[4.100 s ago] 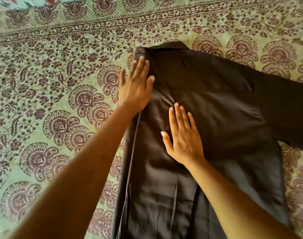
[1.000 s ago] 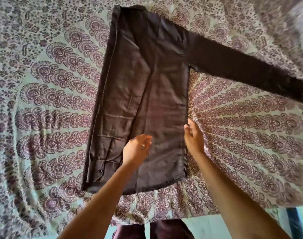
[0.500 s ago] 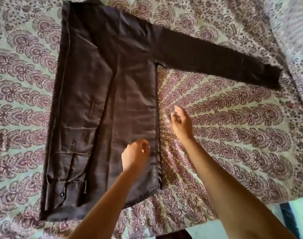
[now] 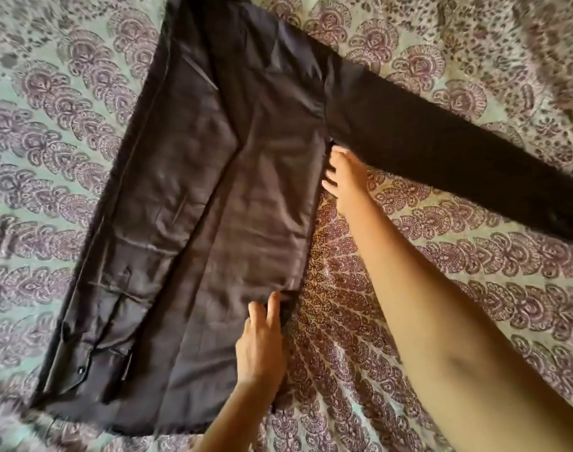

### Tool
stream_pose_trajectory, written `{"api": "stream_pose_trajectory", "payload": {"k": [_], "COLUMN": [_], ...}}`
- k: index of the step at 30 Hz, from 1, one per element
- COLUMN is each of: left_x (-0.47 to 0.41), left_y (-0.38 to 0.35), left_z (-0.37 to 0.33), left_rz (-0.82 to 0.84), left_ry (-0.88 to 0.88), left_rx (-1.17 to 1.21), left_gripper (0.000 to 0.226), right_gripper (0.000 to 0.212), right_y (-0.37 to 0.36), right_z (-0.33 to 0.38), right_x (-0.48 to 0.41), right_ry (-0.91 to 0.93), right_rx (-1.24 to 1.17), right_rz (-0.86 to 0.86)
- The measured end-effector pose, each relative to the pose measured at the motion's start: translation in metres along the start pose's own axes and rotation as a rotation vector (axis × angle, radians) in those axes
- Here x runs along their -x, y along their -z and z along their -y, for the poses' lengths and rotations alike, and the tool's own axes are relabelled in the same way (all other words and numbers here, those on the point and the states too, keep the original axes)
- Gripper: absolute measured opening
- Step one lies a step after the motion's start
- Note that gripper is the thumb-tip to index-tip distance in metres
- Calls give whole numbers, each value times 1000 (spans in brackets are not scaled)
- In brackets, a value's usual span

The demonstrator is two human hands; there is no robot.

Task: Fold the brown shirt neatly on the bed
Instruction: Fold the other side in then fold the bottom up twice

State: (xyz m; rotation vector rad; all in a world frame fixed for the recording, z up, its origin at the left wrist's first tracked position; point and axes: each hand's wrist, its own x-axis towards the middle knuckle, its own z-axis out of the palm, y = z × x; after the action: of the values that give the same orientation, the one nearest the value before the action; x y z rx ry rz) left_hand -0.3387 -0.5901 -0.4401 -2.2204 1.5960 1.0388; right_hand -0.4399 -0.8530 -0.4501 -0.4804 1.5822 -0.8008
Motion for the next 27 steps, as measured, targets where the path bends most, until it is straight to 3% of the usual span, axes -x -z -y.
{"api": "stream_pose_trajectory", "payload": {"k": [4,9,11,14,18,21,27], "left_x": [0,17,22,25,25,15,13], "left_y": [9,25,29,32,37,37,39], "left_z": [16,47,62,89,126,153,179], "left_rz": [-35,-147,-240,-383,-412,-259,-126], "left_ry": [-9,-199,-242,-137,88,92,15], "left_rx": [302,501,521,563,570,547,541], "left_gripper": [62,38,37,47,37,45,36], "right_gripper": [9,41,46,51,65,70,57], "right_y": [-16,-45,-66,-103,-157,-172,-156], "right_z": [13,10,8,14,8,-10,-50], "right_x": [-14,-15,-4,18,39,41,43], "right_ry": [-45,414,571,704,521,360,508], "right_rx": [9,431,620,809,980,1048,1056], "right_rz": [-28,-192,-166,-56,156,233,257]}}
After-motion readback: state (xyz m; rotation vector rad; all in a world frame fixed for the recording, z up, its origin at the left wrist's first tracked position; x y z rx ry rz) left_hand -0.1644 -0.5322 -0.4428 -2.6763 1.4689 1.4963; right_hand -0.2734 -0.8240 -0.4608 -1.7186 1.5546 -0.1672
